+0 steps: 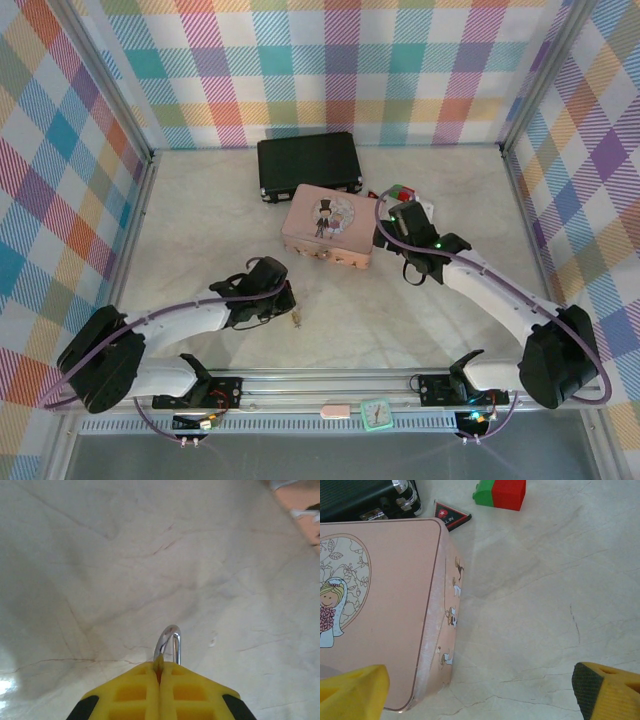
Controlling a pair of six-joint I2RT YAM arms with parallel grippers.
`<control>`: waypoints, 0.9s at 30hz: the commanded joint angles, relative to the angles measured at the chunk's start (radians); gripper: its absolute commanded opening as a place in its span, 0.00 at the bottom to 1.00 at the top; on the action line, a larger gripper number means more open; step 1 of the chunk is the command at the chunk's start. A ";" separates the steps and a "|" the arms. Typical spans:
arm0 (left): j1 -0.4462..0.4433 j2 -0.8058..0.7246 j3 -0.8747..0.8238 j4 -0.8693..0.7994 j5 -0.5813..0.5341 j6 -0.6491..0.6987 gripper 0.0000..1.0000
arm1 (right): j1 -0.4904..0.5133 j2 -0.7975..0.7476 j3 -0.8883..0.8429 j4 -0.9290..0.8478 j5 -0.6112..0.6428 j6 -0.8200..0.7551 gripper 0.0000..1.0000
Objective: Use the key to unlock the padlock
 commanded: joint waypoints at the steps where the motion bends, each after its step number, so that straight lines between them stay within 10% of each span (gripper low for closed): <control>1: 0.009 0.045 0.040 -0.098 0.008 0.051 0.00 | -0.006 -0.025 -0.020 -0.023 0.031 -0.011 0.95; 9: 0.011 0.100 0.059 -0.073 -0.027 0.061 0.03 | -0.021 -0.054 -0.063 -0.017 0.062 -0.026 0.95; 12: 0.017 0.079 0.083 -0.105 -0.058 0.077 0.27 | -0.052 -0.057 -0.085 -0.004 0.075 -0.060 0.95; 27: 0.283 -0.129 0.223 -0.197 -0.370 0.309 0.83 | -0.344 0.009 -0.232 0.332 0.029 -0.343 0.95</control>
